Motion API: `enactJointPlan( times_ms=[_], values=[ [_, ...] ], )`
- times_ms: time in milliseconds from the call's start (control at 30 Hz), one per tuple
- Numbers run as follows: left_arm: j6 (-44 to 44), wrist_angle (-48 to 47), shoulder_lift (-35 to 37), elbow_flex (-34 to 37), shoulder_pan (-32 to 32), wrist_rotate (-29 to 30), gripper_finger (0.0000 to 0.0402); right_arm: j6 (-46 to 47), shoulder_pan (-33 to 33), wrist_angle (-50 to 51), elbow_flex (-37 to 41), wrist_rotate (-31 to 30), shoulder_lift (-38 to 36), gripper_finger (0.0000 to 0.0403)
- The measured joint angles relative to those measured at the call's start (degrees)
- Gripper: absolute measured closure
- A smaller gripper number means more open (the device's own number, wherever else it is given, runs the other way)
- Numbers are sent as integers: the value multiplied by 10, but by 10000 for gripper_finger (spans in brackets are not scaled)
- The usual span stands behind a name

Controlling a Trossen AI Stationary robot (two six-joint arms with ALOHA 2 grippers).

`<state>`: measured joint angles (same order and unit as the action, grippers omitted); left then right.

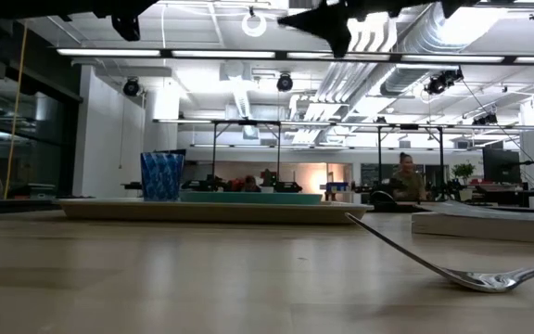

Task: Pick and place plate/cup/fork/spoon on tray
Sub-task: Put the pink fork on the white tray beside the orange spoon

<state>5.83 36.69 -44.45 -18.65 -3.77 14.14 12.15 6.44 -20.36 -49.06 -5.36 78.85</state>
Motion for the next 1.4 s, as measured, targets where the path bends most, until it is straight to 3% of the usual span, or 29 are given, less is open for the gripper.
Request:
enactJointPlan(
  times_ms=[100,167,333,467,600,900,1133,1400],
  values=[
    [4,0,0,0,0,0,321,54,16,4,-19,109,0,187],
    [4,0,0,0,0,0,321,53,49,68,-56,114,0,187],
    [4,0,0,0,0,0,321,38,162,389,-199,-52,30,187],
    [3,1,0,0,0,0,321,106,236,529,-277,-138,76,187],
    [2,1,0,0,0,0,321,174,274,532,-290,-129,126,187],
    [4,2,0,0,0,0,321,355,299,527,-290,29,233,187],
    [4,1,0,0,0,0,321,469,322,579,-289,32,280,187],
    [4,2,0,0,0,0,321,484,332,568,-289,29,326,187]
  ],
)
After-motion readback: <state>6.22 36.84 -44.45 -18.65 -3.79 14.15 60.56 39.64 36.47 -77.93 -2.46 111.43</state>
